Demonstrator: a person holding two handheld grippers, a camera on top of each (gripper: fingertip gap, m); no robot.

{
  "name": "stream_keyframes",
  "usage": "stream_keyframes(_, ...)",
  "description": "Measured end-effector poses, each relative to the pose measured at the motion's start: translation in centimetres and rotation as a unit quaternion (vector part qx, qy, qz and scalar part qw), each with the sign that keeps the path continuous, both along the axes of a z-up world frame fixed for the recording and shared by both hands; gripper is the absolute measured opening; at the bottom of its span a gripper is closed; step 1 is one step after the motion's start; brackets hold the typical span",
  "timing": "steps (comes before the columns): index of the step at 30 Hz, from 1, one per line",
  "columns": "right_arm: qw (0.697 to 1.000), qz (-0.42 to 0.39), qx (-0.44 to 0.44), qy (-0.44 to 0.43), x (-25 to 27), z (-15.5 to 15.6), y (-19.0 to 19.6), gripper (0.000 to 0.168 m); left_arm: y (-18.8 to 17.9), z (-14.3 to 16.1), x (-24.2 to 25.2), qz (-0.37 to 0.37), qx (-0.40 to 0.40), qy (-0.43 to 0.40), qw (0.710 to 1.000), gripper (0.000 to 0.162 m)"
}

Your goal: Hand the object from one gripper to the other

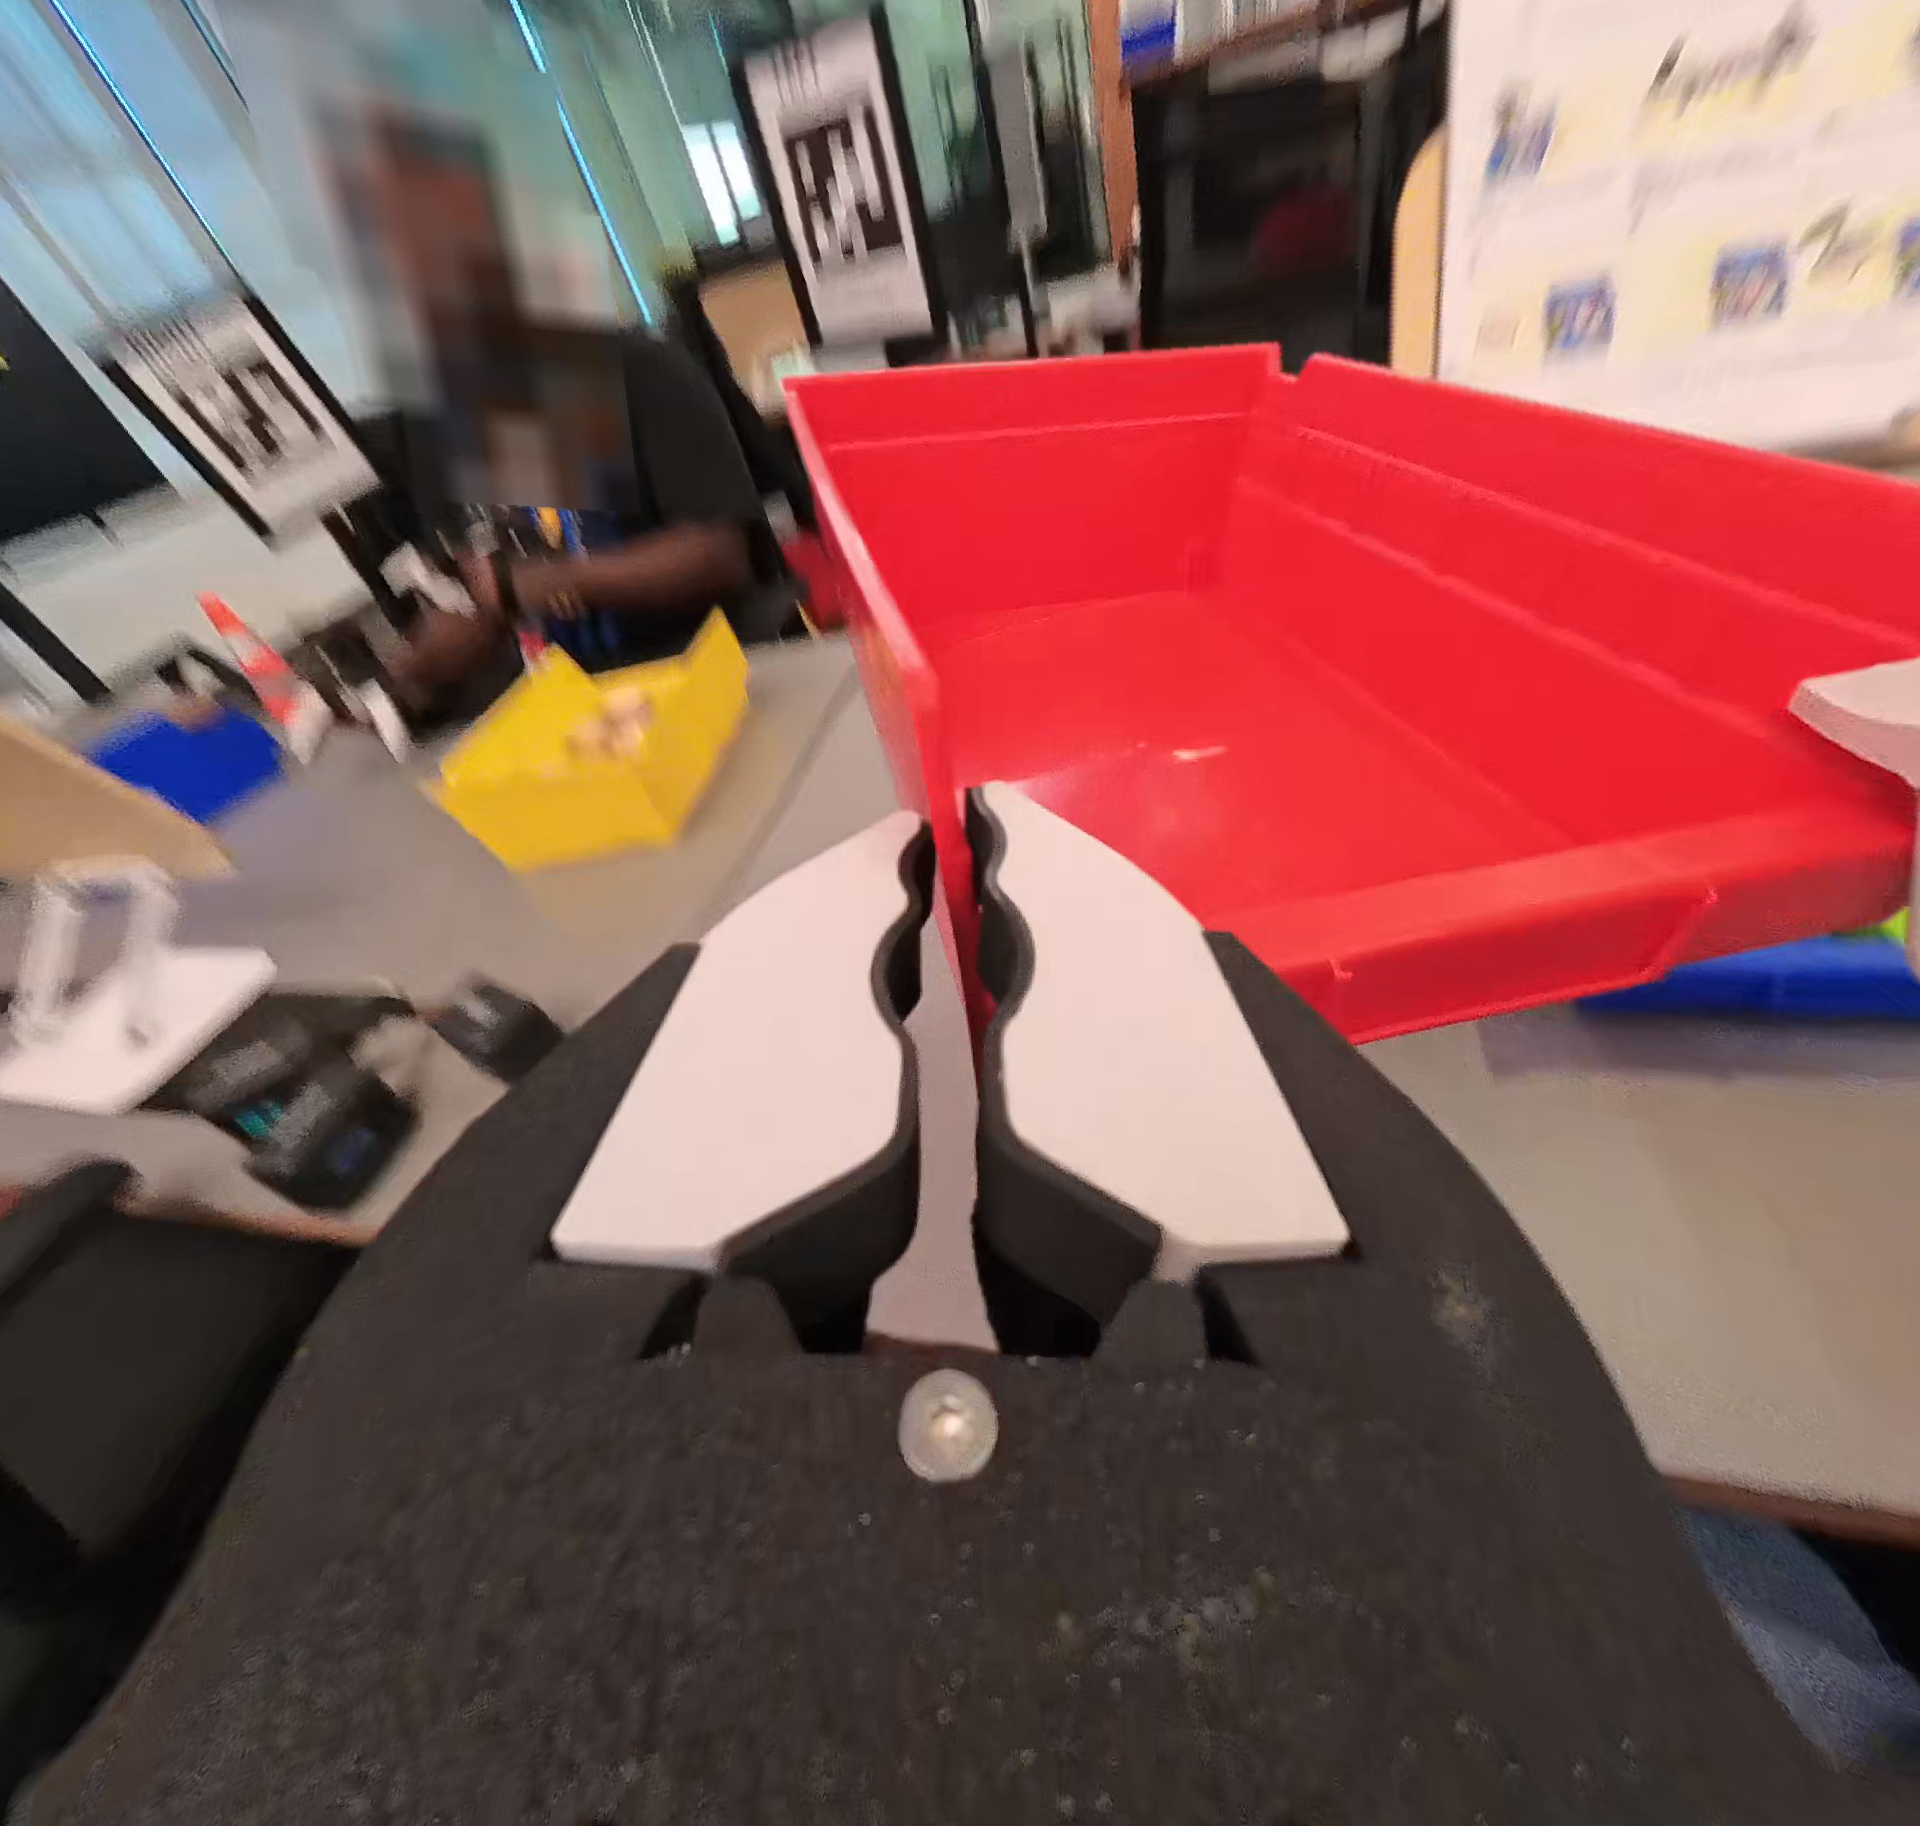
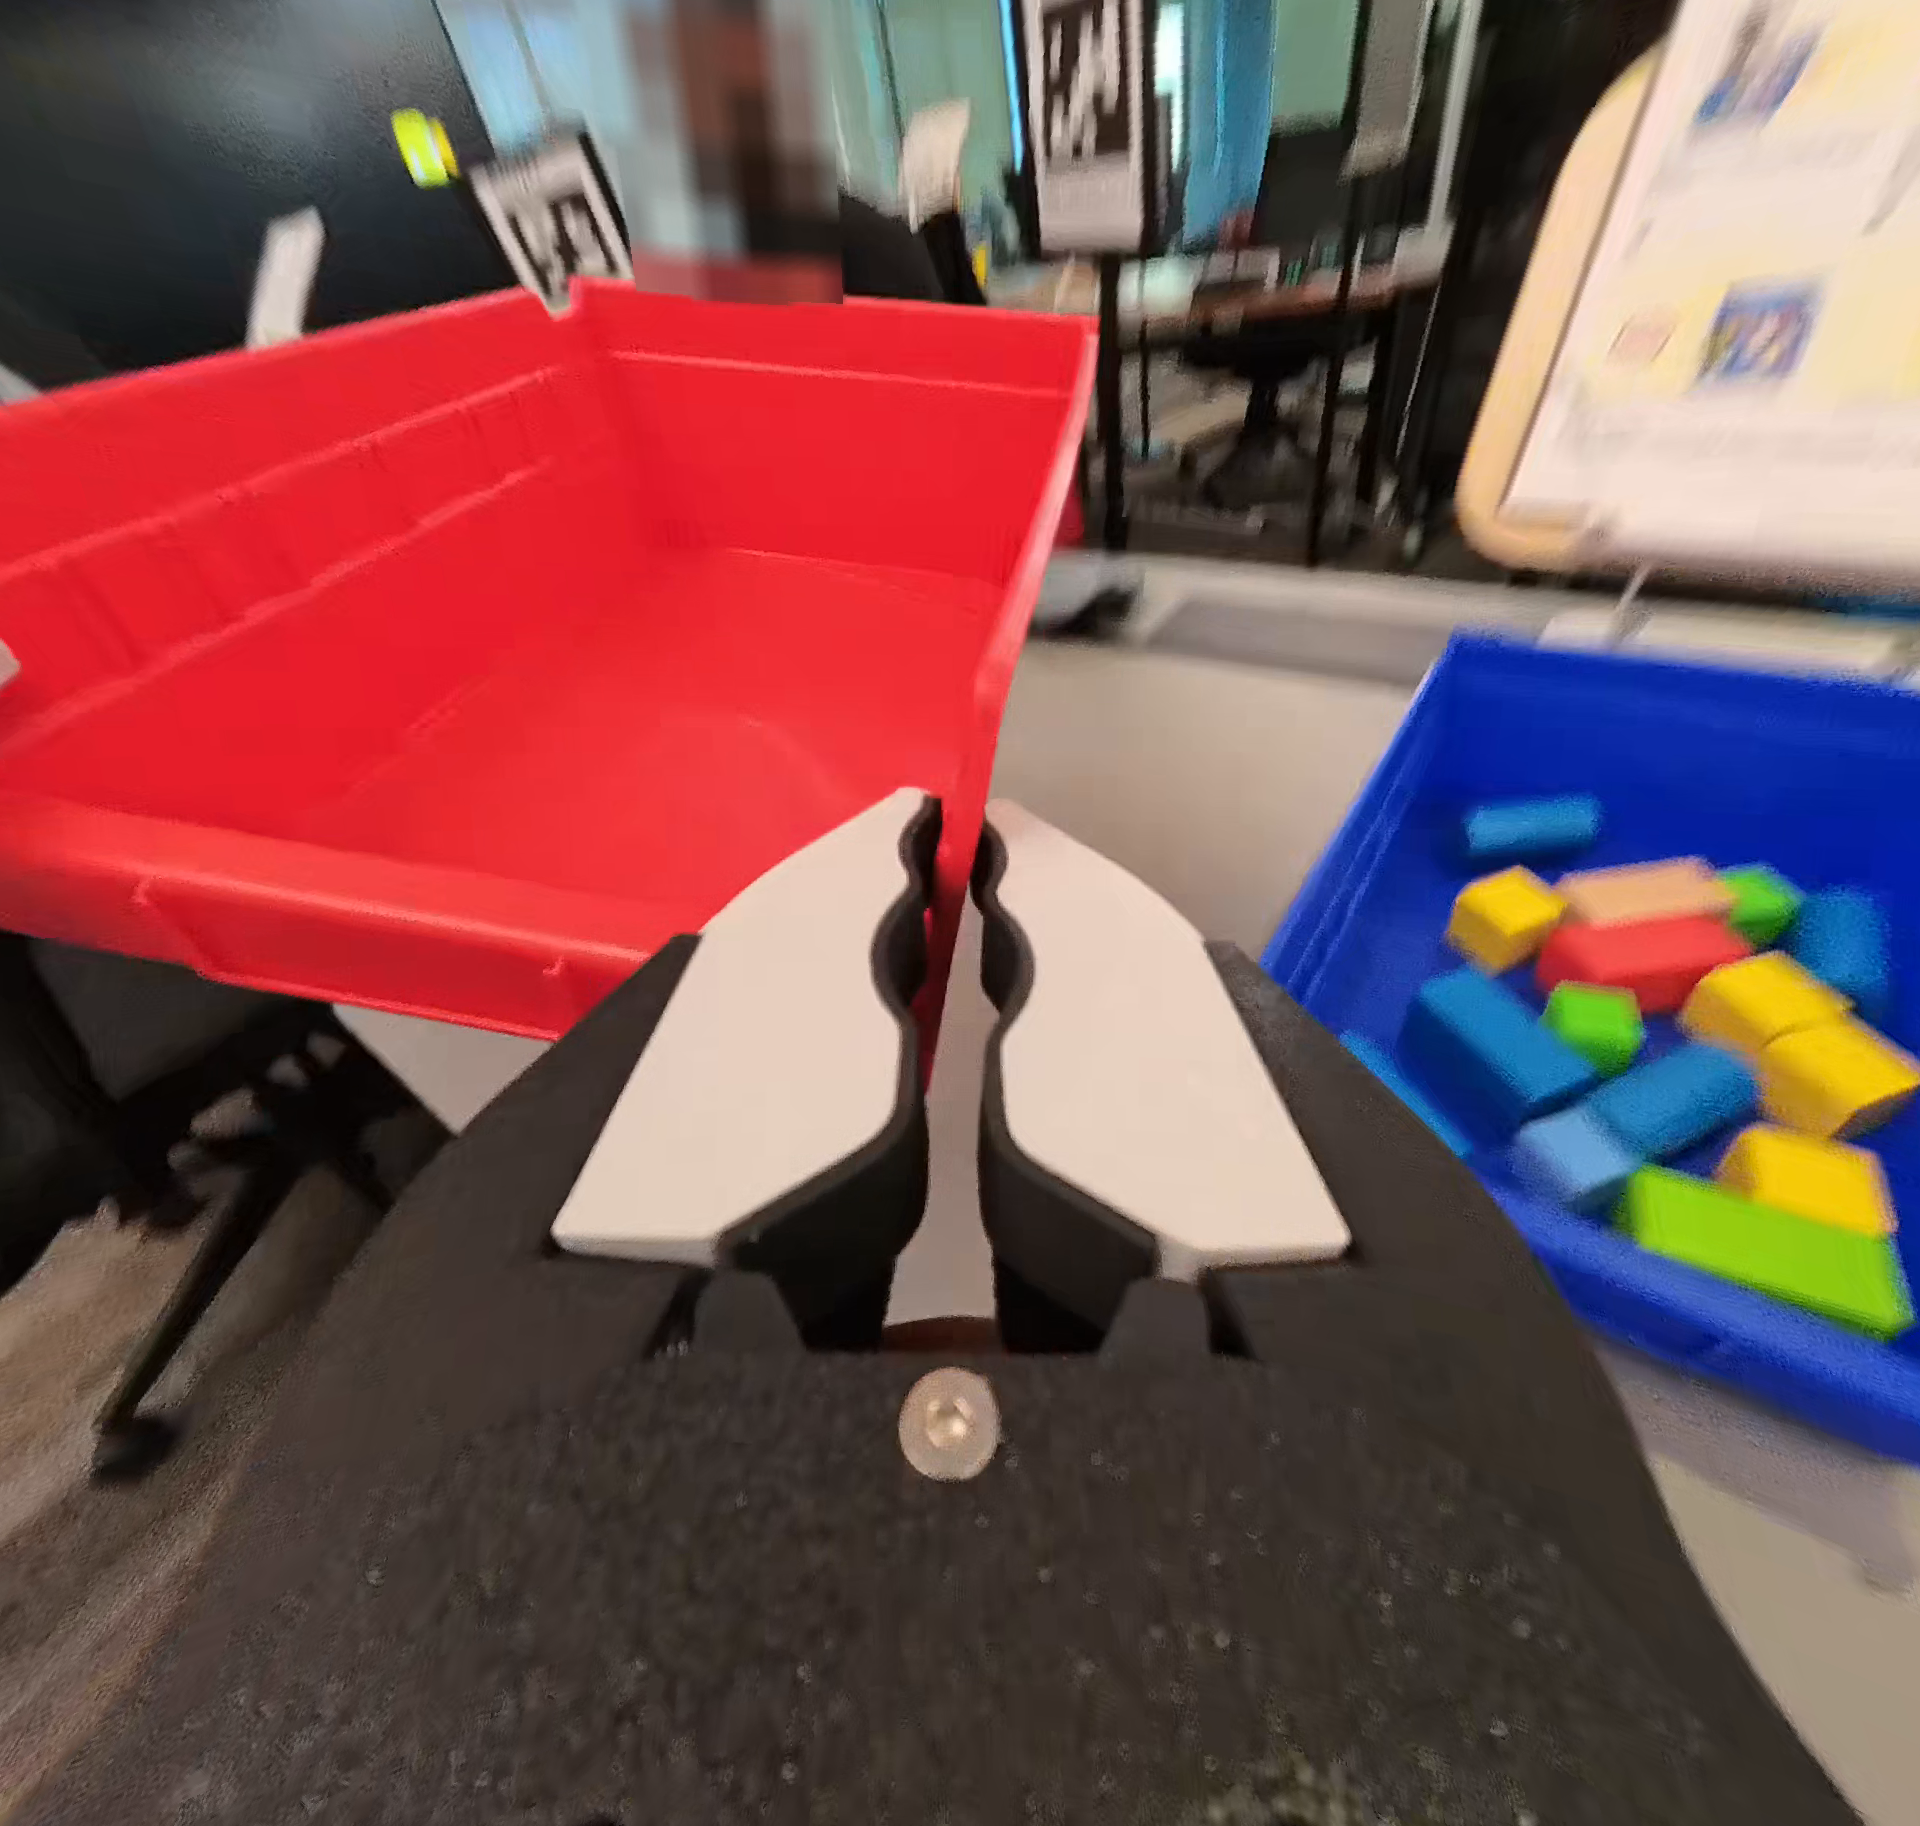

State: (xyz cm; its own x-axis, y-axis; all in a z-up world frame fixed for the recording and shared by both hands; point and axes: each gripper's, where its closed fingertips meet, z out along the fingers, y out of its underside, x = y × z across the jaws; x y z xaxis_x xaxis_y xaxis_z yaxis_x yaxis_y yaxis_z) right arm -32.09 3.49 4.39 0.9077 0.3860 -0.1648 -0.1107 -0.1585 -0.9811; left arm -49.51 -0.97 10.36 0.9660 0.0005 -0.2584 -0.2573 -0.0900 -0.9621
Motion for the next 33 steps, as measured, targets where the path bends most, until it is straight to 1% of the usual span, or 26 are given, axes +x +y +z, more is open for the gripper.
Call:
stream_keyframes(3,0.994,-0.039,0.099,0.014,4.0,7.5,-2.8,0.004,-2.6,8.2,4.4,-0.012,0.103,0.029,0.994,0.004)
stream_keyframes(4,0.99,-0.055,0.127,0.023,5.9,9.8,-3.7,0.004,-3.1,10.3,6.4,-0.03,0.126,0.025,0.991,0.004)
stream_keyframes(6,0.981,-0.096,0.165,0.029,10.7,13.4,-5.3,0.004,-3.2,13.1,11.0,-0.078,0.154,0.007,0.985,0.004)
stream_keyframes(8,0.972,-0.142,0.183,0.035,16.3,15.9,-6.5,0.005,-2.5,14.3,16.4,-0.127,0.168,-0.013,0.977,0.004)
stream_keyframes(9,0.967,-0.169,0.187,0.033,19.4,16.6,-6.9,0.004,-2.0,14.2,19.4,-0.148,0.171,-0.024,0.974,0.004)
stream_keyframes(10,0.961,-0.202,0.188,0.024,22.6,16.8,-7.1,0.004,-1.2,13.8,22.6,-0.169,0.17,-0.033,0.97,0.004)
stream_keyframes(12,0.947,-0.27,0.175,-0.005,29.5,16.0,-7.0,0.002,0.7,12.0,29.6,-0.209,0.158,-0.048,0.964,0.004)
stream_keyframes(13,0.94,-0.296,0.168,-0.014,33.0,15.2,-7.0,0.002,1.9,10.4,33.2,-0.232,0.142,-0.057,0.961,0.004)
stream_keyframes(15,0.928,-0.341,0.142,-0.048,39.8,12.3,-6.6,0.002,4.3,5.6,40.3,-0.274,0.093,-0.078,0.954,0.004)
stream_keyframes(17,0.921,-0.368,0.099,-0.078,45.8,7.6,-5.7,0.002,6.0,0.2,46.3,-0.291,0.062,-0.067,0.952,0.004)
stream_keyframes(18,0.924,-0.368,0.07,-0.073,48.4,4.9,-5.0,0.002,6.5,-2.2,48.6,-0.292,0.055,-0.06,0.953,0.004)
stream_keyframes(21,0.934,-0.348,0.0,-0.081,53.8,-2.3,-3.1,0.002,7.6,-9.3,53.5,-0.295,0.015,-0.043,0.954,0.004)
stream_keyframes(23,0.932,-0.355,-0.022,-0.077,56.3,-6.1,-2.7,0.002,8.3,-13.6,56.0,-0.308,-0.02,-0.025,0.951,0.005)
stream_keyframes(25,0.926,-0.367,-0.046,-0.077,57.9,-9.5,-2.4,0.002,9.0,-17.5,57.5,-0.319,-0.077,-0.027,0.944,0.005)
stream_keyframes(27,0.924,-0.366,-0.075,-0.082,58.6,-12.3,-2.0,0.002,9.7,-20.4,58.3,-0.328,-0.129,-0.037,0.935,0.005)
stream_keyframes(29,0.915,-0.378,-0.098,-0.1,59.5,-14.6,-1.3,0.002,10.0,-22.3,59.0,-0.344,-0.162,-0.042,0.924,0.007)
stream_keyframes(30,0.917,-0.379,-0.089,-0.089,59.9,-15.3,-0.7,0.002,10.1,-23.3,59.4,-0.35,-0.186,-0.038,0.917,0.009)
stream_keyframes(31,0.918,-0.376,-0.113,-0.063,60.4,-16.8,-0.4,0.003,9.8,-24.3,59.8,-0.364,-0.214,-0.037,0.906,0.011)
stream_keyframes(32,0.911,-0.38,-0.158,-0.044,61.1,-18.6,-0.3,0.005,9.3,-24.7,60.2,-0.387,-0.234,-0.046,0.891,0.015)
stream_keyframes(33,0.911,-0.377,-0.165,-0.025,61.4,-18.8,-0.1,0.005,8.7,-24.7,60.4,-0.409,-0.249,-0.058,0.876,0.016)
